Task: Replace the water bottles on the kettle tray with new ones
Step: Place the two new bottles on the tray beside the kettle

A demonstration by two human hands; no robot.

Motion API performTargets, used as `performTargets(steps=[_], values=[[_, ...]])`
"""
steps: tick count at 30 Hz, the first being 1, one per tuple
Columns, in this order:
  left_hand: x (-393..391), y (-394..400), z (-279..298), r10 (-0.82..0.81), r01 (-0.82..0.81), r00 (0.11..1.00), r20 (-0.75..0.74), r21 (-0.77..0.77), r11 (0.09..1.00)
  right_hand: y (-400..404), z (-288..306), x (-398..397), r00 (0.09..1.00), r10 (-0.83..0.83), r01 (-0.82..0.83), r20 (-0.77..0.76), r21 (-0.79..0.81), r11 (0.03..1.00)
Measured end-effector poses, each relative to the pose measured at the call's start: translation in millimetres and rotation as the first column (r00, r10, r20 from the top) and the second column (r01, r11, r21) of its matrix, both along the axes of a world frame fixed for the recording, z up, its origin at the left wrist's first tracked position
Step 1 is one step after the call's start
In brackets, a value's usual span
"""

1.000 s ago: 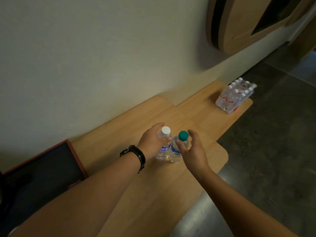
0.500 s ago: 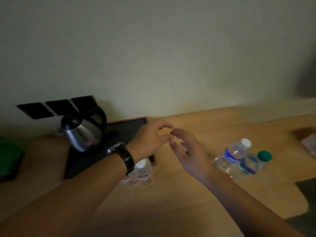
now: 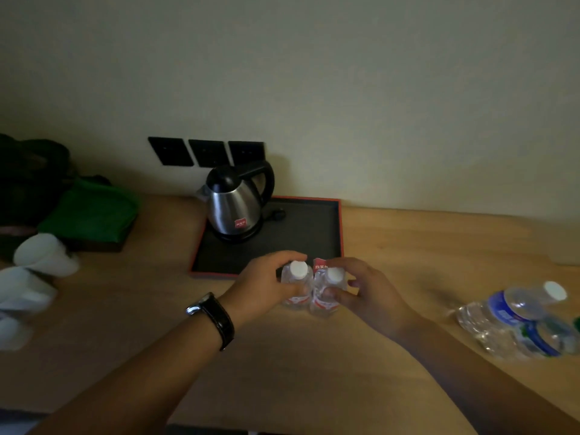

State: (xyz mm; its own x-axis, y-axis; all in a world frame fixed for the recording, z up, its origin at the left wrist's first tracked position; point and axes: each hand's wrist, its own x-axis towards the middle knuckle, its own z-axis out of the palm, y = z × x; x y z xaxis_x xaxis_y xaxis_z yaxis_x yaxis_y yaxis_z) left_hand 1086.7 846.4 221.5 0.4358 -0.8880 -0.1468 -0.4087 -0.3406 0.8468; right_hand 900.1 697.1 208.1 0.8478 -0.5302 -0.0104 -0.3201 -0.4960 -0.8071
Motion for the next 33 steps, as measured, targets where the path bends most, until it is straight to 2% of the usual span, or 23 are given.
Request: performTargets(steps=[6, 9, 11, 14, 18, 26, 33], values=[[-1, -1, -19, 0.065, -0.066, 0.997, 0.039, 0.016, 0.998, -5, -13, 3, 0.998, -0.048, 0.05, -0.038, 0.051, 0.997], [-2, -4, -22, 0.088, -0.088, 0.996, -0.022, 0.01, 0.996, -6, -16, 5, 0.996, -0.082, 0.086, -0.031, 0.119, 0.989], [-4, -6, -22, 0.088, -0.088, 0.994, -0.07, 0.011, 0.996, -6, -17, 6, 0.996, -0.085, 0.087, -0.023, 0.133, 0.987], [-6, -10, -21, 0.074, -0.073, 0.996, -0.059, 0.016, 0.997, -6, -15, 8, 0.996, -0.078, 0.082, -0.042, 0.098, 0.992], [0, -22, -7, 0.039, -0.037, 0.997, -0.071, 0.028, 0.999, -13, 0, 11, 0.998, -0.051, 0.048, 0.024, 0.13, 0.99], [34, -72, 35, 0.018, -0.019, 1.0, -0.014, -0.077, 0.997, -70, 38, 43, 0.997, -0.047, 0.05, 0.066, -0.031, 0.998], [67, -138, 28, 0.065, -0.065, 0.998, 0.001, -0.075, 0.995, -124, 28, 92, 0.993, -0.064, 0.071, 0.102, -0.064, 0.995]])
